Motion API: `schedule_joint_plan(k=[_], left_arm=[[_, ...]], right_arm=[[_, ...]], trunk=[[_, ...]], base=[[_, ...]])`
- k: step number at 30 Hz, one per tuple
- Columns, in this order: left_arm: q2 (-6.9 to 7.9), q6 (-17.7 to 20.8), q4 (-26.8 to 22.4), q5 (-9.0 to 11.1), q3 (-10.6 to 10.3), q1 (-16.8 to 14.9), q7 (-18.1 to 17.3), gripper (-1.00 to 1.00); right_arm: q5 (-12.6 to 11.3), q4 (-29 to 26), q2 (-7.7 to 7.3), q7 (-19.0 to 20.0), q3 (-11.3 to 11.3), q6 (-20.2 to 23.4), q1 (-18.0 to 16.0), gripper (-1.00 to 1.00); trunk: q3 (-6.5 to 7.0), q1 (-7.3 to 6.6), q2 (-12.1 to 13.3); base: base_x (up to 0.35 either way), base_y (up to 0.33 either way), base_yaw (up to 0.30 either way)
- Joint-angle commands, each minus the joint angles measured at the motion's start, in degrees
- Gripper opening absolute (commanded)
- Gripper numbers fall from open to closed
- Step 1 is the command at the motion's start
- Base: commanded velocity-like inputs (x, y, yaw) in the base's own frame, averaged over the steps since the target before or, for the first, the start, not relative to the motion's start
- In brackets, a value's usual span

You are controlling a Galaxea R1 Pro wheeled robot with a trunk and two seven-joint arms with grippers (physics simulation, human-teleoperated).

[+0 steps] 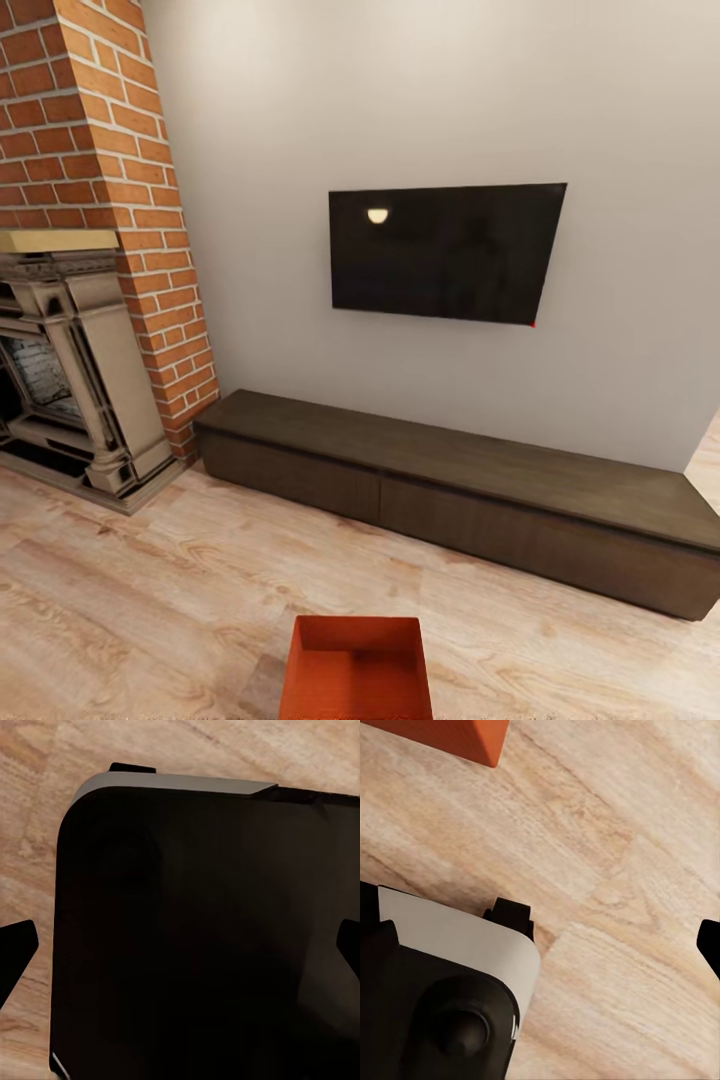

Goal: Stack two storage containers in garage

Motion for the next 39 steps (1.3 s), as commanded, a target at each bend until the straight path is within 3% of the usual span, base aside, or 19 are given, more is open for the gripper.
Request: schedule_joint_plan(k=[1, 39], left_arm=[[-0.02, -0.1, 0.0, 0.4, 0.2, 0.0, 0.0, 1.00], [-0.02, -0.1, 0.0, 0.4, 0.2, 0.0, 0.0, 1.00]], right_arm=[[0.0, 0.2, -0.01, 0.1, 0.4, -0.4, -0.1, 1.00], [0.0, 0.2, -0.04, 0.1, 0.4, -0.6, -0.1, 1.00]], trunk=[[-0.14, 0.00, 0.0], [-3.56, 0.00, 0.0]], base=[[0.000, 0.000, 0.000], [0.000, 0.006, 0.000]])
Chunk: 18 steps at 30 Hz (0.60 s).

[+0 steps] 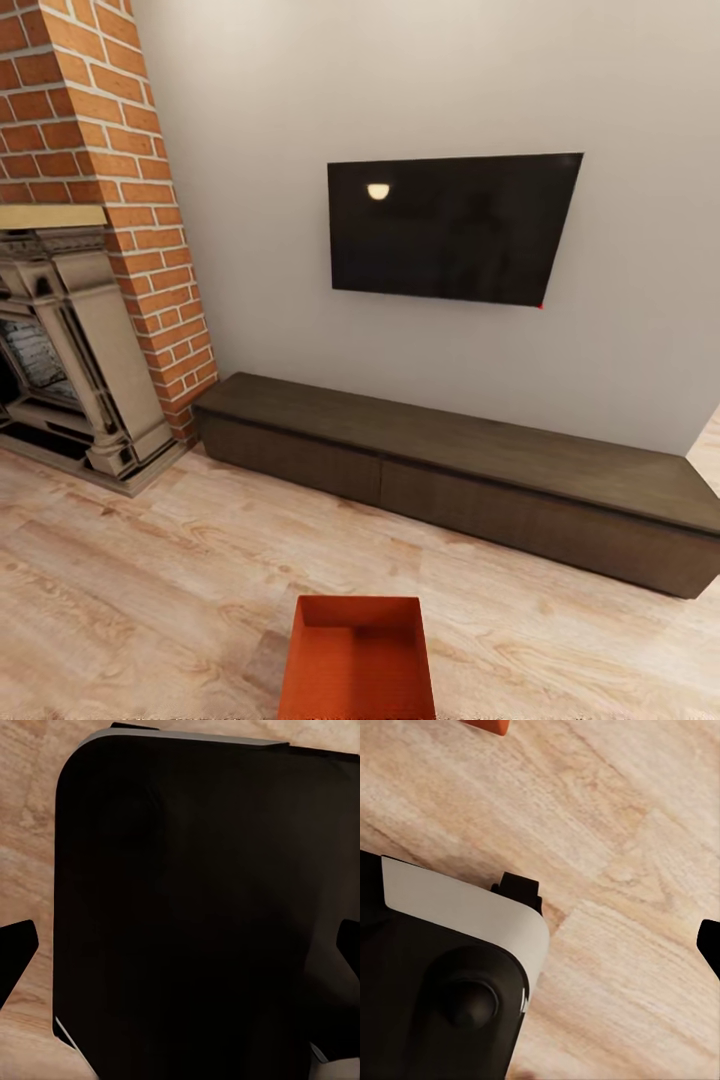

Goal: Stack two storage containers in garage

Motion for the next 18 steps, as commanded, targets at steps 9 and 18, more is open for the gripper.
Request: schedule_joint_plan(k=[9, 18], left_arm=[[-0.02, -0.1, 0.0, 0.4, 0.2, 0.0, 0.0, 1.00], [-0.02, -0.1, 0.0, 0.4, 0.2, 0.0, 0.0, 1.00]], right_arm=[[0.0, 0.2, -0.11, 0.1, 0.4, -0.6, -0.1, 1.00], [0.0, 0.2, -0.15, 0.1, 0.4, -0.7, -0.1, 1.00]], trunk=[[-0.87, 0.00, 0.0], [-1.69, 0.00, 0.0]], base=[[0.000, 0.000, 0.000], [0.000, 0.000, 0.000]])
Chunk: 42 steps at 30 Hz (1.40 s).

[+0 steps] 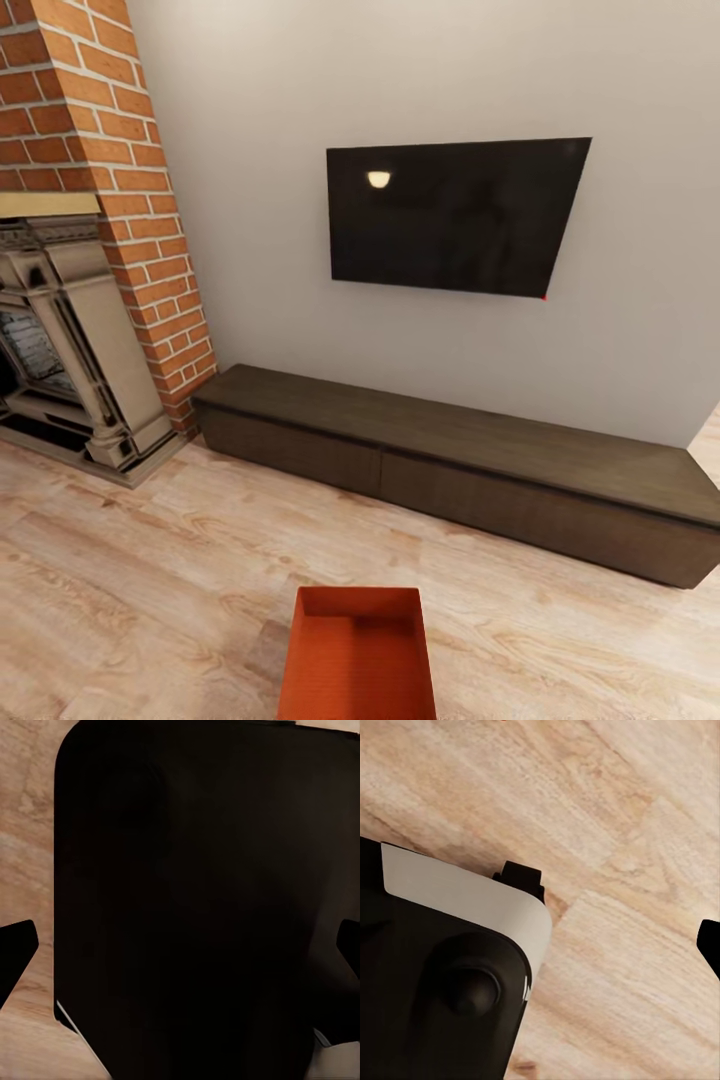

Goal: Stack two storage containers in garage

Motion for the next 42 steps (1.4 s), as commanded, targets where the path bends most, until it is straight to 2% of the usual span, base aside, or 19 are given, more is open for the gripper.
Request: schedule_joint_plan(k=[1, 42], left_arm=[[-0.02, -0.1, 0.0, 0.4, 0.2, 0.0, 0.0, 1.00], [-0.01, -0.2, 0.0, 0.4, 0.2, 0.0, 0.0, 1.00]], right_arm=[[0.0, 0.2, -0.01, 0.1, 0.4, -0.4, -0.1, 1.00], [0.0, 0.2, -0.19, 0.1, 0.4, -0.4, -0.1, 1.00]], trunk=[[-0.14, 0.00, 0.0], [-3.89, 0.00, 0.0]], base=[[0.000, 0.000, 0.000], [0.000, 0.000, 0.000]])
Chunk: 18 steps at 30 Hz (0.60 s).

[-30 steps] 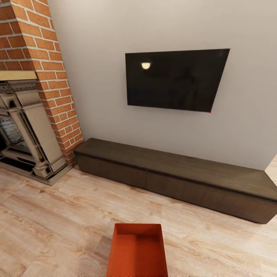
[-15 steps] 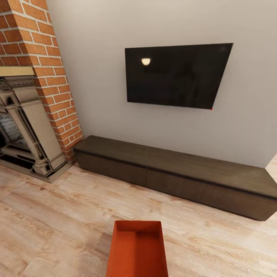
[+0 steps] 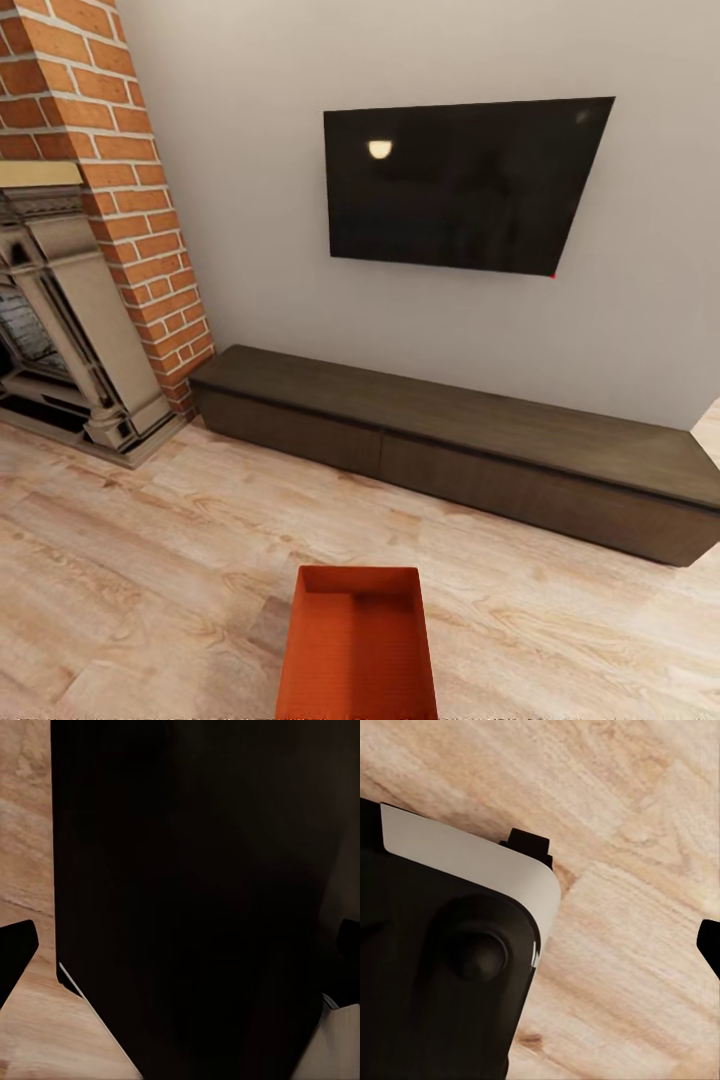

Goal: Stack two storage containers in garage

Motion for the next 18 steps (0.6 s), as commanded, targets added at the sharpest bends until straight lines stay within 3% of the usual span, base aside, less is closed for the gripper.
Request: schedule_joint_plan(k=[1, 18], left_arm=[[-0.03, -0.1, 0.0, 0.4, 0.2, 0.0, 0.0, 1.00], [0.02, -0.1, 0.0, 0.4, 0.2, 0.0, 0.0, 1.00]], right_arm=[[0.0, 0.2, -0.01, 0.1, 0.4, -0.4, -0.1, 1.00], [0.0, 0.2, -0.01, 0.1, 0.4, -0.4, -0.1, 1.00]], trunk=[[-0.14, 0.00, 0.0], [-1.69, 0.00, 0.0]], base=[[0.000, 0.000, 0.000], [0.000, 0.000, 0.000]])
